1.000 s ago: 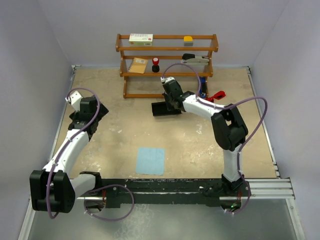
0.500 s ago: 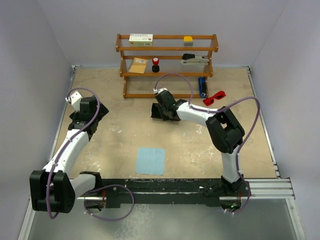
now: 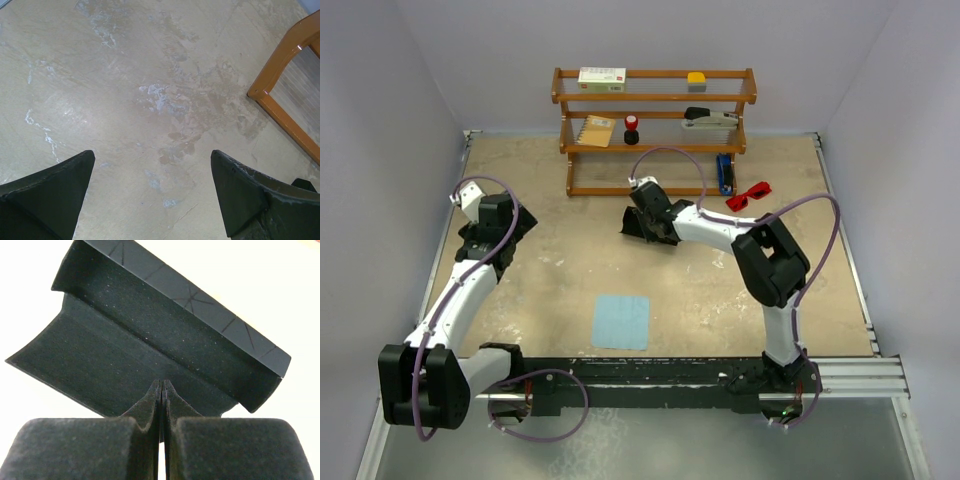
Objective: Organize the sunglasses
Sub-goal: Adjust the sunglasses case at the center of the board.
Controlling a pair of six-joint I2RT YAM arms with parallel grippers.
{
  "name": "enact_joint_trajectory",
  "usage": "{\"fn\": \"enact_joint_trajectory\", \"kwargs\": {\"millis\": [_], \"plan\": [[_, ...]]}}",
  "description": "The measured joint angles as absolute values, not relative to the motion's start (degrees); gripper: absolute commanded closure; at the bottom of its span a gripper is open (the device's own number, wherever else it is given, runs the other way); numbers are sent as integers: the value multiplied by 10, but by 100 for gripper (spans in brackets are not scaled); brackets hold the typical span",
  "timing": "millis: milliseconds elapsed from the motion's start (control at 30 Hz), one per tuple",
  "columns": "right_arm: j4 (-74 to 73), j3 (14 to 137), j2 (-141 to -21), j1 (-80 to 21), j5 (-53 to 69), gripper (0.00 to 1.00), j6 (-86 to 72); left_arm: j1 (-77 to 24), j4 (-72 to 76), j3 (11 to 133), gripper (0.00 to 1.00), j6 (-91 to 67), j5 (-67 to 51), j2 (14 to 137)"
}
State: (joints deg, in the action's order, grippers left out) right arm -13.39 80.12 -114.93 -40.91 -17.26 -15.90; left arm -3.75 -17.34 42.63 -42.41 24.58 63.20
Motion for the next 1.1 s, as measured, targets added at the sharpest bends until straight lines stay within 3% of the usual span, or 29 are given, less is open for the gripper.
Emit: {"fn": "enact_joint_trajectory", "kwargs": {"millis": [1100], "plan": [[-122,773,-1152,-332,-217,100,-159,-37,-176,426,4,-424,242,625]]}}
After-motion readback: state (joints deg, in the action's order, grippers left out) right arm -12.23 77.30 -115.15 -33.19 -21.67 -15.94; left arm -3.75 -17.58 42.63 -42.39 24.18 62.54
